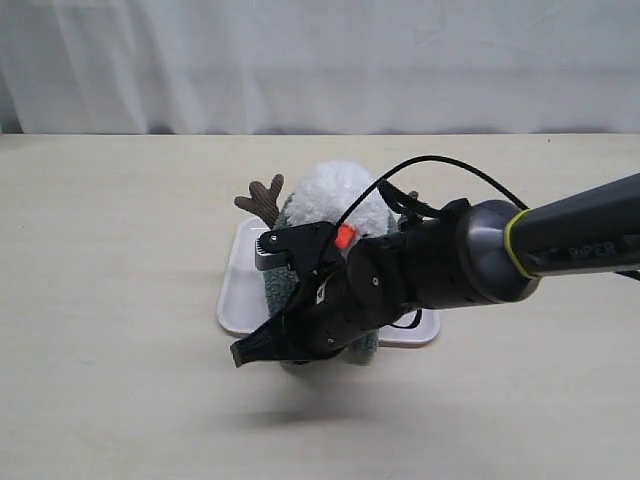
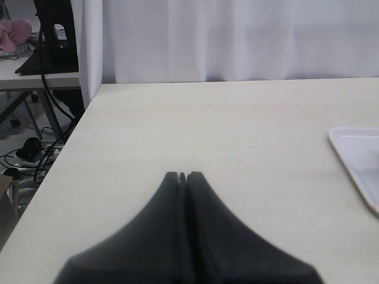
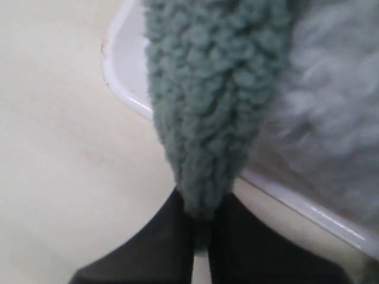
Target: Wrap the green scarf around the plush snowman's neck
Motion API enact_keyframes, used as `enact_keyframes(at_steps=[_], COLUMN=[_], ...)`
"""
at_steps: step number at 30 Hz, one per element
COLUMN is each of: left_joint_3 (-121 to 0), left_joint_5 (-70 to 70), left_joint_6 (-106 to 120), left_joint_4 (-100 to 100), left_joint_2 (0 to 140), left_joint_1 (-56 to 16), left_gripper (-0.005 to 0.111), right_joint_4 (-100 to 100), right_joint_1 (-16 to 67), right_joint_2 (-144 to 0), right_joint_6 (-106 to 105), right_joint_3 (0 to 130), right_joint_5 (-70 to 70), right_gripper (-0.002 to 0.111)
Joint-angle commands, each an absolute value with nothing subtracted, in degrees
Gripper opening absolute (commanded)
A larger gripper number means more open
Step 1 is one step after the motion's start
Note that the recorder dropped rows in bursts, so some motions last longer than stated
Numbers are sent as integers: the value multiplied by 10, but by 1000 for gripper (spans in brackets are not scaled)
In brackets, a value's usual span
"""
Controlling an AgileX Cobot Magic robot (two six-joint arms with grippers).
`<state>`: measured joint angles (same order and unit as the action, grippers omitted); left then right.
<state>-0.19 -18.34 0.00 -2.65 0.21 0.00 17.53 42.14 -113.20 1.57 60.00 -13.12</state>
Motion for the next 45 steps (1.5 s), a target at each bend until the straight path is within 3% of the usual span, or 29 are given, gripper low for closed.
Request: enact_keyframes(at_steps=[1, 10, 17, 26, 37, 39, 41, 42, 45], left_joint_3=[0, 0, 0, 0, 0, 0, 0, 0, 0], left_joint_5=[-176, -176, -176, -176, -176, -176, -176, -176, -176], left_joint_6=[0, 0, 0, 0, 0, 0, 0, 0, 0], left_joint_4=[-24, -24, -24, -24, -24, -24, -24, -24, -24], left_joint_2=[0, 0, 0, 0, 0, 0, 0, 0, 0], left_joint_1=[0, 0, 0, 0, 0, 0, 0, 0, 0], left_gripper=[0, 0, 0, 0, 0, 0, 0, 0, 0], right_joint_4=[170, 97, -78, -244, -264, -264, -257, -248, -249], right_joint_1=[421, 421, 420, 420, 421, 421, 421, 421, 421], right_joint_2=[-1091, -1033, -1030, -1031, -1071, -1068, -1056, -1051, -1051], right_joint_6=[-9, 6, 132, 282, 299, 299, 304, 322, 363], right_joint_3=[600, 600, 600, 600, 600, 600, 600, 600, 587], right_joint_5=[-186, -271, -363, -364, -363, -363, -378, -396, -378], right_gripper=[4, 4, 4, 4, 6, 12, 31, 46, 68])
